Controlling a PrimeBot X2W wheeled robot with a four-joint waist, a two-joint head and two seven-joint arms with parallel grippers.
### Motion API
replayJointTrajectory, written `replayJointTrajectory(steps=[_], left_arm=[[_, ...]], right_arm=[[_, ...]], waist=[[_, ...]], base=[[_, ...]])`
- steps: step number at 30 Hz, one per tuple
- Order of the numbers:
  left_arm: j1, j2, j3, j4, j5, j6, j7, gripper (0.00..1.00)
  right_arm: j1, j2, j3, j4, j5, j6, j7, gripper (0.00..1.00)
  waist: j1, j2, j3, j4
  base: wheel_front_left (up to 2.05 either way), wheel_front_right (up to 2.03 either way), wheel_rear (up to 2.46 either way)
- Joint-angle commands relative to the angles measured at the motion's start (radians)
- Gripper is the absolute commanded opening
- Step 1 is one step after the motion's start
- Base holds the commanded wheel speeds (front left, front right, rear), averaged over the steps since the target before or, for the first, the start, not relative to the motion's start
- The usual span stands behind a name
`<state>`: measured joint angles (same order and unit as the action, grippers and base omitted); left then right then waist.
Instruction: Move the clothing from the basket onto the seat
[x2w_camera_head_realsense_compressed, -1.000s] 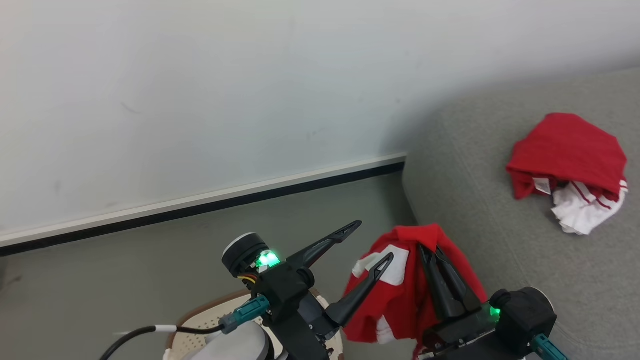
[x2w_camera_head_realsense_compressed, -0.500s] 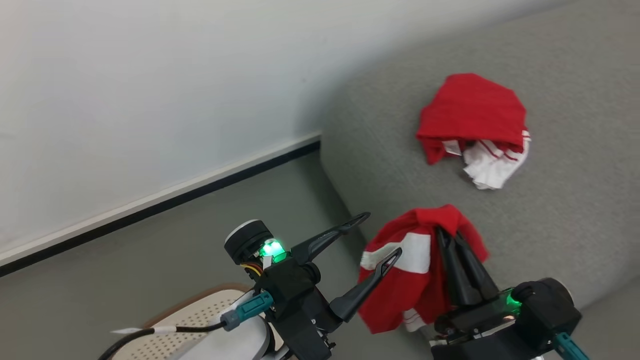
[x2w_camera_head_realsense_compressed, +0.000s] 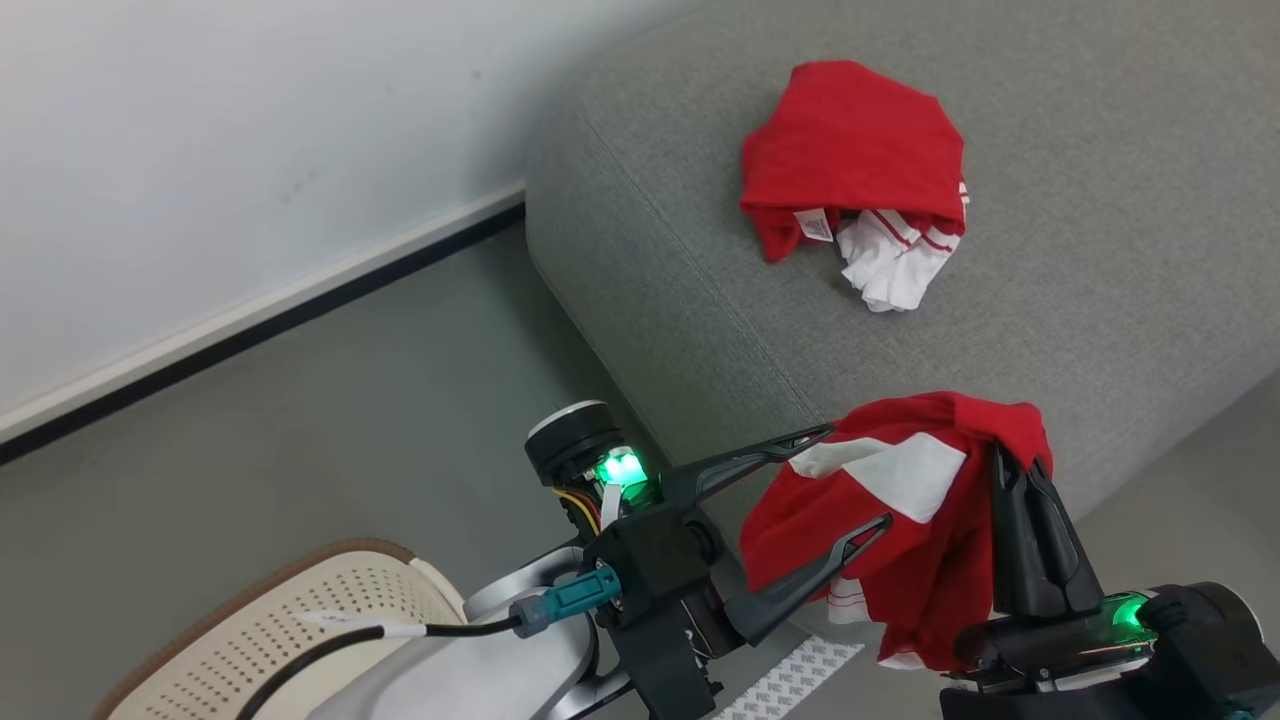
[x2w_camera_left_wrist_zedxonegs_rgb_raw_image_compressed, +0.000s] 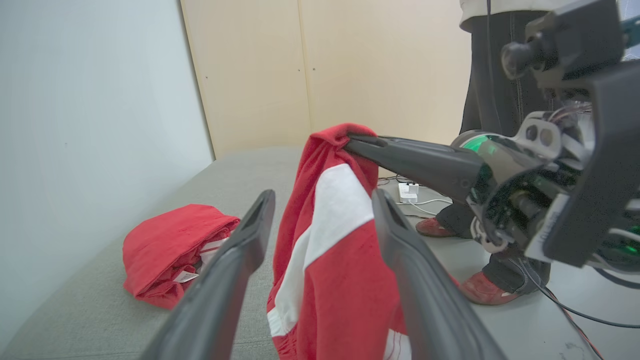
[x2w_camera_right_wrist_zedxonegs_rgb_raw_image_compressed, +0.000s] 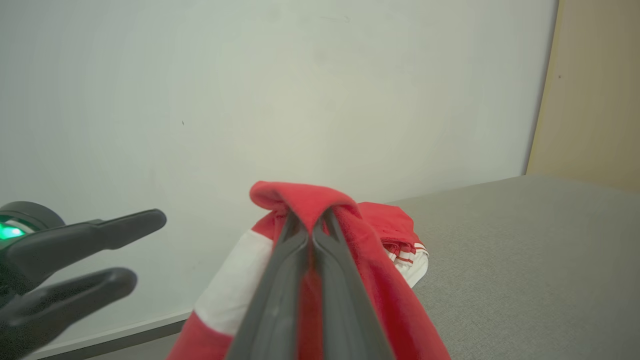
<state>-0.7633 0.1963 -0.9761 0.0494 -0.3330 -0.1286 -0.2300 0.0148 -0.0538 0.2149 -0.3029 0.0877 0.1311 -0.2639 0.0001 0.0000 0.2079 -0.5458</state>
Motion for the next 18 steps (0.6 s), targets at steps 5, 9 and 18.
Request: replayJointTrajectory(steps=[5,9,18], left_arm=[[-0.024,0.034,-0.029,-0.011,-0.03,-0.001,-0.017,1.0],[-0.03,0.06,-0.04,-0.033,-0.034,-0.001,-0.019,1.0],[-0.047,0.113,-0.043,-0.087,-0.031,0.003,0.003,1.0]], right_arm=[[0.018,0.004,-0.004,-0.029,0.022,-0.001,-0.001,0.0],[0.022,0.004,0.002,-0.042,0.028,-0.001,-0.001,0.0],[-0.015,0.005,0.009,-0.057,0.043,-0.001,-0.001,0.0]], waist=[[-0.0001,0.0,0.042,-0.017],[-0.0001,0.0,0.057,-0.017],[-0.0001,0.0,0.127,-0.015]], base=[[0.2,0.2,0.2],[0.08,0.08,0.08],[0.0,0.0,0.0]])
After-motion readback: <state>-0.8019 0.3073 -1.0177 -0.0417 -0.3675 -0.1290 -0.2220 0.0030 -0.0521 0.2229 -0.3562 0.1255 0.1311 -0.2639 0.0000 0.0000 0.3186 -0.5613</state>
